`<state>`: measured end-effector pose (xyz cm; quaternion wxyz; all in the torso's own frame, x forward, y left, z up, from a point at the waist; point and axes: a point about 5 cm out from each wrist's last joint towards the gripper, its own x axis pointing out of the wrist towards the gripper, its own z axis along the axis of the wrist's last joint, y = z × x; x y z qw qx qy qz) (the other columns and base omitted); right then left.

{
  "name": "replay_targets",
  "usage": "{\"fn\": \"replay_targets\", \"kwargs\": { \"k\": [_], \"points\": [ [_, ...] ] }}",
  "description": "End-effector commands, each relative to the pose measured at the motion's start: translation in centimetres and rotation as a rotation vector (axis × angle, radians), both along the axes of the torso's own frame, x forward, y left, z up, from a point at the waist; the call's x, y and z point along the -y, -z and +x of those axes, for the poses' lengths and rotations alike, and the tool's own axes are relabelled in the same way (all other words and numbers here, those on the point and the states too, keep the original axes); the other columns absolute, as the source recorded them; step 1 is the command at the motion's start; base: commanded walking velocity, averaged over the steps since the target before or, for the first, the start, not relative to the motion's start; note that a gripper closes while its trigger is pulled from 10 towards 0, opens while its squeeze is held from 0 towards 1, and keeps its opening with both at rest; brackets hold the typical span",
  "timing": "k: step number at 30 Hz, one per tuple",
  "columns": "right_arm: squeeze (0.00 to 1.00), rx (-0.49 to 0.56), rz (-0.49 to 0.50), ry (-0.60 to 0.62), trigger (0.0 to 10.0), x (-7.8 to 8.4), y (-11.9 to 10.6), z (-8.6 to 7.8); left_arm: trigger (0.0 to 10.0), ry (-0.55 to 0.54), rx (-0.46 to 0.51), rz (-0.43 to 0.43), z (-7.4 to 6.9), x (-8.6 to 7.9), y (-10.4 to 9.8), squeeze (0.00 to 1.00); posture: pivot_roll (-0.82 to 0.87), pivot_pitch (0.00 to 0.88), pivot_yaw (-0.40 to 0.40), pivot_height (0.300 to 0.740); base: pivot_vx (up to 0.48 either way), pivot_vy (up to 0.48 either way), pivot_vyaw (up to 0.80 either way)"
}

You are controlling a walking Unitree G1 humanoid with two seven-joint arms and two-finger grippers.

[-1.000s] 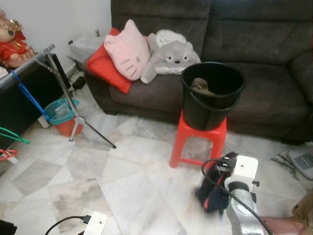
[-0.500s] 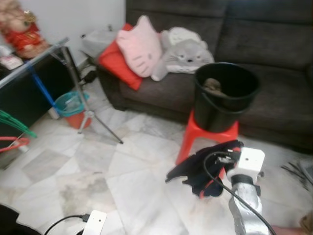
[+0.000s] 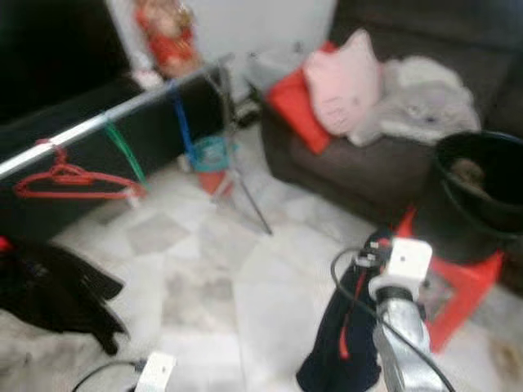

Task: Hang hanger

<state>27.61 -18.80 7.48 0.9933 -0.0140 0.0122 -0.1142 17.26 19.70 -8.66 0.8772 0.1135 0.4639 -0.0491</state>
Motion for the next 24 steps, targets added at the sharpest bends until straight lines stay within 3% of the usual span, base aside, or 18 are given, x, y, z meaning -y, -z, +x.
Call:
{"fn": "replay_targets", "kwargs": {
  "k": [1, 16, 24],
  "points": [
    [0.0, 0.028, 0.004, 0.0, 10.0, -0.2, -0.8, 0.5, 10.0, -0.017, -0.015, 0.007, -0.4, -0.6, 0.1, 0.0, 0.0, 0.0, 0.038, 0.74, 0.0, 0.0, 0.8],
    [0.0, 0.005, 0.019, 0.01, 10.0, -0.1, -1.1, 1.3, 10.0, -0.019, -0.009, 0.01, -0.1, -0.6, 0.0, 0.0, 0.01, 0.0, 0.034, 0.74, 0.0, 0.0, 0.69],
    [0.0, -0.059, 0.035, 0.01, 10.0, 0.2, 0.4, 1.2, 10.0, -0.02, -0.008, 0.009, -0.1, -0.5, 0.0, 0.0, 0.01, 0.0, 0.033, 0.74, 0.0, 0.0, 0.12]
  ]
}}
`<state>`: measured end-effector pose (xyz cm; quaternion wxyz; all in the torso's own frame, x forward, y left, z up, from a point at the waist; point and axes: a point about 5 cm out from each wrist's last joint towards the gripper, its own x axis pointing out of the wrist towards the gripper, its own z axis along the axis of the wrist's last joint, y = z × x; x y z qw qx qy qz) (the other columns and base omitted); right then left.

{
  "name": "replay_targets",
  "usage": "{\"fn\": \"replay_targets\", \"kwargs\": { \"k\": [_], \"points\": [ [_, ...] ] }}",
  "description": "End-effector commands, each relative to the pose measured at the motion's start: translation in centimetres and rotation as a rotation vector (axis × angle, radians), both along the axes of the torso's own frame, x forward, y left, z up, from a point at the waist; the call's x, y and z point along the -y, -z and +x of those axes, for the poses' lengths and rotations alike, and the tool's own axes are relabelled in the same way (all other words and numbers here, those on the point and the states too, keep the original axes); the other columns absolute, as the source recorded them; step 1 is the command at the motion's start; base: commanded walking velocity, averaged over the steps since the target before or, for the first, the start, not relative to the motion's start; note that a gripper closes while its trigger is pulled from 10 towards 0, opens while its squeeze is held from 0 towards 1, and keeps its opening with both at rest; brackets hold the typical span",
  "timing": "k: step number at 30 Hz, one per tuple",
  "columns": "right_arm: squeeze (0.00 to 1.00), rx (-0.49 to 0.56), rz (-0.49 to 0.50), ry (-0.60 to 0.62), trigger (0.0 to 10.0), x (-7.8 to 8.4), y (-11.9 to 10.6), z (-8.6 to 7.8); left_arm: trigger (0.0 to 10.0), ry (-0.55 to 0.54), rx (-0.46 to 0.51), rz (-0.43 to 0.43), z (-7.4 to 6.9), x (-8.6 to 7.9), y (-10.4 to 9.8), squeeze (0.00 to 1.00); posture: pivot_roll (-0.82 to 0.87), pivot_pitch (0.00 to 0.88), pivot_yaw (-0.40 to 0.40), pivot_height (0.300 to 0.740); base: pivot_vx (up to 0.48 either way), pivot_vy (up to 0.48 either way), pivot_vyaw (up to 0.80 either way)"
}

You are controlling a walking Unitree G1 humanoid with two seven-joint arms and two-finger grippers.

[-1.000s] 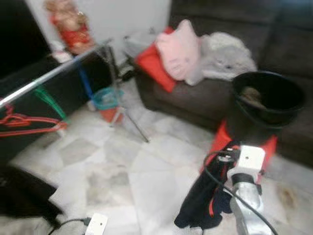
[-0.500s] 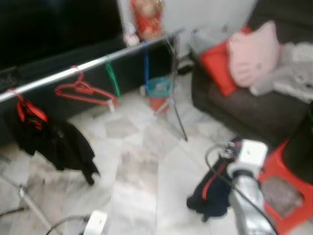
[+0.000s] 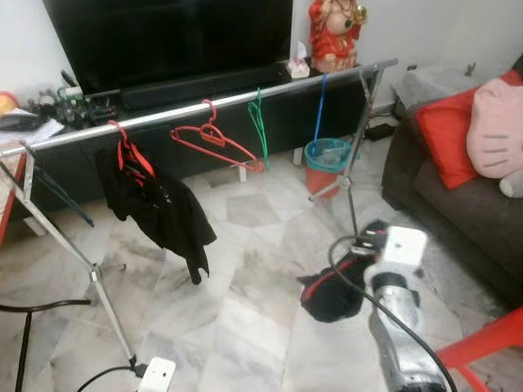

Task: Hang hanger

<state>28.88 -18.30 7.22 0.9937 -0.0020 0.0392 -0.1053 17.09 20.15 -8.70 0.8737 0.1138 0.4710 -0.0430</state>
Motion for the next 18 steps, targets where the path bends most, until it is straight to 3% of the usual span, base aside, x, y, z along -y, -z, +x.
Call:
{"fn": "replay_targets", "kwargs": {
  "k": [1, 11, 16, 18],
  "points": [
    [0.0, -0.008, 0.005, 0.026, 10.0, 0.65, 0.15, -0.11, 10.0, -0.009, 0.006, 0.002, 0.1, -0.11, -0.06, 0.0, 0.01, 0.0, 0.033, 0.74, 0.0, 0.0, 0.0],
    [0.0, -0.002, 0.006, 0.017, 10.0, 0.42, 0.01, 0.05, 10.0, 0.003, 0.002, 0.011, 0.14, -0.16, -0.08, 0.0, 0.01, 0.0, 0.036, 0.74, 0.0, 0.0, 0.0],
    [0.0, 0.008, -0.039, -0.011, 10.0, 0.01, -0.24, 0.18, 10.0, 0.036, -0.002, 0.034, 0.25, -0.18, -0.12, 0.0, 0.01, 0.0, 0.035, 0.74, 0.0, 0.0, 0.0],
    [0.0, 0.012, -0.062, -0.018, 10.0, -0.1, -0.36, 0.22, 10.0, 0.034, -0.011, 0.04, 0.18, -0.22, -0.08, 0.0, 0.01, 0.0, 0.036, 0.74, 0.0, -0.294, 0.74]
  ]
}}
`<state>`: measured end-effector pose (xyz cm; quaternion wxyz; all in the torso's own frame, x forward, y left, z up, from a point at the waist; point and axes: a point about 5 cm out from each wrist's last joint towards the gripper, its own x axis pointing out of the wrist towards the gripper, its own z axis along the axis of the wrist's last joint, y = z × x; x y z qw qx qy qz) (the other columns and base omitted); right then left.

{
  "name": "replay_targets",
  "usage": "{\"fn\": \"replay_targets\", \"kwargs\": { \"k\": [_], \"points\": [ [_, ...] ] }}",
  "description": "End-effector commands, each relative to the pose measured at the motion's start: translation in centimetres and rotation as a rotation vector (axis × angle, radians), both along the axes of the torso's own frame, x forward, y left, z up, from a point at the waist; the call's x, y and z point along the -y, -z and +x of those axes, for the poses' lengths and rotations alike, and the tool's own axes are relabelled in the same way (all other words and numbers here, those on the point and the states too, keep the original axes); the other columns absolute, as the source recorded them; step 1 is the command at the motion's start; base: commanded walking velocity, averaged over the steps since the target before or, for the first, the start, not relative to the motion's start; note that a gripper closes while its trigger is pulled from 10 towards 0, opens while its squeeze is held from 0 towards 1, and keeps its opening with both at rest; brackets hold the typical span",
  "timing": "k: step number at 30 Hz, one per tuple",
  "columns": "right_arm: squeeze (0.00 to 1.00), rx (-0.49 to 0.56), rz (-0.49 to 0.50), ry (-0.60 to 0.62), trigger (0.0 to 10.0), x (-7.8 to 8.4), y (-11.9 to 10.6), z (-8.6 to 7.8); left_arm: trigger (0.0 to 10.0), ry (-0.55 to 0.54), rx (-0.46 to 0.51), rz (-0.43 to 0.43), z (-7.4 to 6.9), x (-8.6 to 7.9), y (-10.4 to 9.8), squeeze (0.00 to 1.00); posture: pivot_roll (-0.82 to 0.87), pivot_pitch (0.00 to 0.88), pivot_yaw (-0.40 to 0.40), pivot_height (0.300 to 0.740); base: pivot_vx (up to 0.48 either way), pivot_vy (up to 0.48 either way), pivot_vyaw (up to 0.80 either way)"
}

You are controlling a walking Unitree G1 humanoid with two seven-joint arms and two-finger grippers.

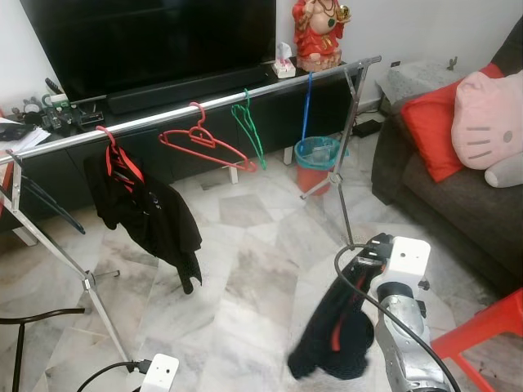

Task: Hang hanger

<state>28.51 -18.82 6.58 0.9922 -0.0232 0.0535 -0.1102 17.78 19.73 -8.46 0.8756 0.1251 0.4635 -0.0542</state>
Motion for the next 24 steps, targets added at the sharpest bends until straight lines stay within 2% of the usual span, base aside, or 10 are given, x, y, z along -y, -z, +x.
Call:
{"fn": "replay_targets", "kwargs": {
  "k": [1, 3, 19, 24],
  "points": [
    [0.0, 0.045, -0.022, -0.028, 10.0, -0.62, -1.0, 0.59, 10.0, 0.002, -0.024, 0.032, -0.51, -0.63, 0.17, 0.0, 0.01, 0.0, 0.036, 0.74, 0.0, -0.304, 0.8],
    [0.0, 0.048, -0.011, -0.026, 10.0, -0.66, -1.01, 0.6, 10.0, 0.0, -0.025, 0.029, -0.52, -0.62, 0.17, 0.0, 0.01, 0.0, 0.036, 0.74, 0.0, -0.298, 0.69],
    [0.0, 0.035, 0.0, -0.023, 10.0, -0.66, -0.82, 0.64, 10.0, -0.002, -0.026, 0.024, -0.58, -0.55, 0.21, 0.0, 0.01, 0.0, 0.034, 0.74, 0.0, -0.296, 0.0],
    [0.0, 0.033, 0.0, -0.022, 10.0, -0.63, -0.78, 0.66, 10.0, -0.02, -0.021, 0.018, -0.62, -0.56, 0.22, 0.0, 0.01, 0.0, 0.035, 0.74, 0.0, 0.0, 0.0]
  ]
}}
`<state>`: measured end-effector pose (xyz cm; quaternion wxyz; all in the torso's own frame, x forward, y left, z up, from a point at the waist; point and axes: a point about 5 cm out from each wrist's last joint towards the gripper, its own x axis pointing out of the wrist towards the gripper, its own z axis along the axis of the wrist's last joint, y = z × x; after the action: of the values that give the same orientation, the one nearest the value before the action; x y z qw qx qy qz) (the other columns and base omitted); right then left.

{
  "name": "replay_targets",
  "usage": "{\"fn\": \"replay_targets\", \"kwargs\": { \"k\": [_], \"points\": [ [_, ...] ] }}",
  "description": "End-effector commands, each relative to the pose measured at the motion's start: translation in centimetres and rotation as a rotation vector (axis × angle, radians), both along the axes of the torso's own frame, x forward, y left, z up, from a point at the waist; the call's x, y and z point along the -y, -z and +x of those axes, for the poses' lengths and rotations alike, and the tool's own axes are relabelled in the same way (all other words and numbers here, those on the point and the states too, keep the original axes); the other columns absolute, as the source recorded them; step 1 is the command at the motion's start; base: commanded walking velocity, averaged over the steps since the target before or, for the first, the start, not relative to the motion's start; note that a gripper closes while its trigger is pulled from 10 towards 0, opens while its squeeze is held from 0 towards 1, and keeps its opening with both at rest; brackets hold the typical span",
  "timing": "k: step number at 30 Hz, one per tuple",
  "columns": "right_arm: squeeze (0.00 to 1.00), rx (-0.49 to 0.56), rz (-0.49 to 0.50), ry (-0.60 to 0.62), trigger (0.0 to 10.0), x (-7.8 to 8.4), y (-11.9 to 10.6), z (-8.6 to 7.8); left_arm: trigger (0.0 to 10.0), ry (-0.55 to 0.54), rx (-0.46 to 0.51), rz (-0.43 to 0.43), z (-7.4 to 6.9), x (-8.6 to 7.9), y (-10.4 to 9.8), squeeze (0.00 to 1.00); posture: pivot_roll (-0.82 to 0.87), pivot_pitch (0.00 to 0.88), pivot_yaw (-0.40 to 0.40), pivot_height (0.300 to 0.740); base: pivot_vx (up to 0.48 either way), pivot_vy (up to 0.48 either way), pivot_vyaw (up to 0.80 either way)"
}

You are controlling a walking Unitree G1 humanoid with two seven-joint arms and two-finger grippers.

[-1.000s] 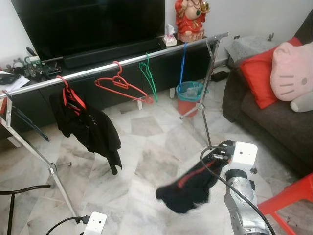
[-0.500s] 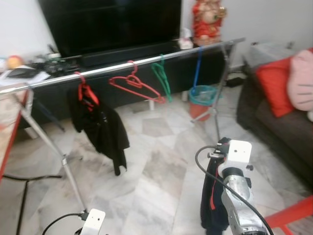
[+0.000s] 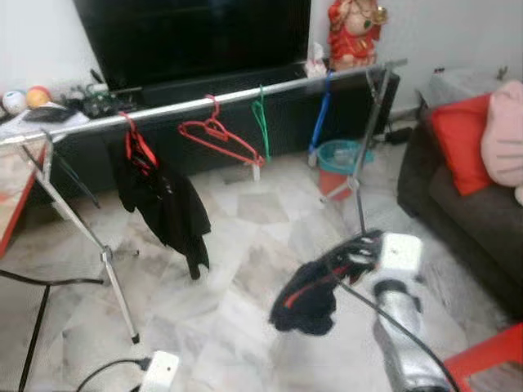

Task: Hang hanger

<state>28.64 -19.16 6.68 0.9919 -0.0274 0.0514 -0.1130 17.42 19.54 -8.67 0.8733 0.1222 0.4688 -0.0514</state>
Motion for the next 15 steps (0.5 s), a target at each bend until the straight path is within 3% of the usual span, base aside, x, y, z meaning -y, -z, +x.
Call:
{"fn": "replay_targets", "kwargs": {
  "k": [1, 12, 15],
  "points": [
    [0.0, 0.029, 0.01, -0.026, 10.0, -0.94, -0.65, 0.55, 10.0, -0.014, -0.007, 0.01, -0.28, -0.72, 0.02, 0.0, 0.01, 0.0, 0.035, 0.74, 0.0, 0.0, 0.0],
    [0.0, 0.025, 0.013, -0.031, 10.0, -1.09, -0.57, 0.61, 10.0, -0.031, -0.011, -0.01, -0.47, -0.64, 0.11, 0.0, 0.01, 0.0, 0.033, 0.74, 0.0, 0.0, 0.0],
    [0.0, 0.023, 0.013, -0.033, 10.0, -1.12, -0.57, 0.64, 10.0, -0.028, -0.012, -0.008, -0.45, -0.65, 0.1, 0.0, 0.01, 0.0, 0.031, 0.74, 0.263, 0.0, 0.0]
  ]
}}
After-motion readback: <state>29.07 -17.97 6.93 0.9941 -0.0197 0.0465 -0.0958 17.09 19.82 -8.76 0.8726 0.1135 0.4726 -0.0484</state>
